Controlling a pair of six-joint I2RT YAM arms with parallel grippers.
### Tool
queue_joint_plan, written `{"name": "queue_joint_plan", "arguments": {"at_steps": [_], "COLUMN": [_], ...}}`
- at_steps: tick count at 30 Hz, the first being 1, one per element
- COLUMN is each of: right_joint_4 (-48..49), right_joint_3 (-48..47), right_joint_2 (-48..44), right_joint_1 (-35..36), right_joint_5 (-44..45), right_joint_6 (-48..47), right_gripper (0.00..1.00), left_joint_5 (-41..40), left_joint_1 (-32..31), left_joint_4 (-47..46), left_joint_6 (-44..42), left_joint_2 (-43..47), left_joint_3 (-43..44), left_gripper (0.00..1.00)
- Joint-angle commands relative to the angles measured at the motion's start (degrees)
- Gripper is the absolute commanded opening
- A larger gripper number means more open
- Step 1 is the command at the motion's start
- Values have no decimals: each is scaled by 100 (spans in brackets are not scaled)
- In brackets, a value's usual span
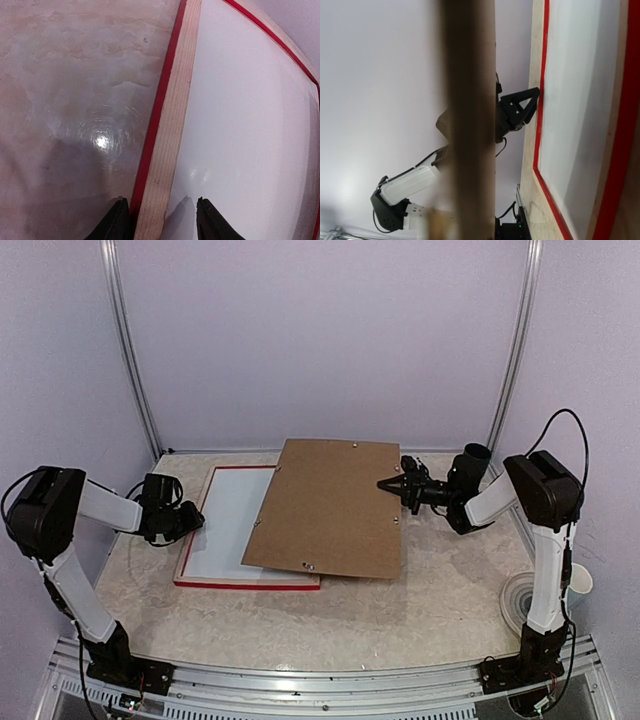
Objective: Put the photo into the frame
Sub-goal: Move the frame body to the center of the board.
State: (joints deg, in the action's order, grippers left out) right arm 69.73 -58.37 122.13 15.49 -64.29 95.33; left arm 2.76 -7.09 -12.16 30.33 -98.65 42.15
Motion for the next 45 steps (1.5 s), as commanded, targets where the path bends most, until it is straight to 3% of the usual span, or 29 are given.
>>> {"name": "queue_joint_plan", "arguments": {"at_steps": [1, 18, 45], "right_joint_4": [140, 101, -520], "right_joint_3": [-246, -391, -264], "right_joint_2": [-257, -257, -309], "right_joint_1": [-104, -278, -444], "right_joint_5": [-69, -130, -416], "right_joint_6": [32, 65, -615], "right_gripper": [0, 0, 0], "left_joint_5": [196, 317, 496], "left_joint_1": [-225, -989, -2100], "left_joint_4": [-89, -102, -331], "left_joint_6": [-87, -114, 158], "left_joint_2": [109, 92, 10], "left_joint_3": [-116, -148, -129], "left_gripper": [44, 23, 22]}}
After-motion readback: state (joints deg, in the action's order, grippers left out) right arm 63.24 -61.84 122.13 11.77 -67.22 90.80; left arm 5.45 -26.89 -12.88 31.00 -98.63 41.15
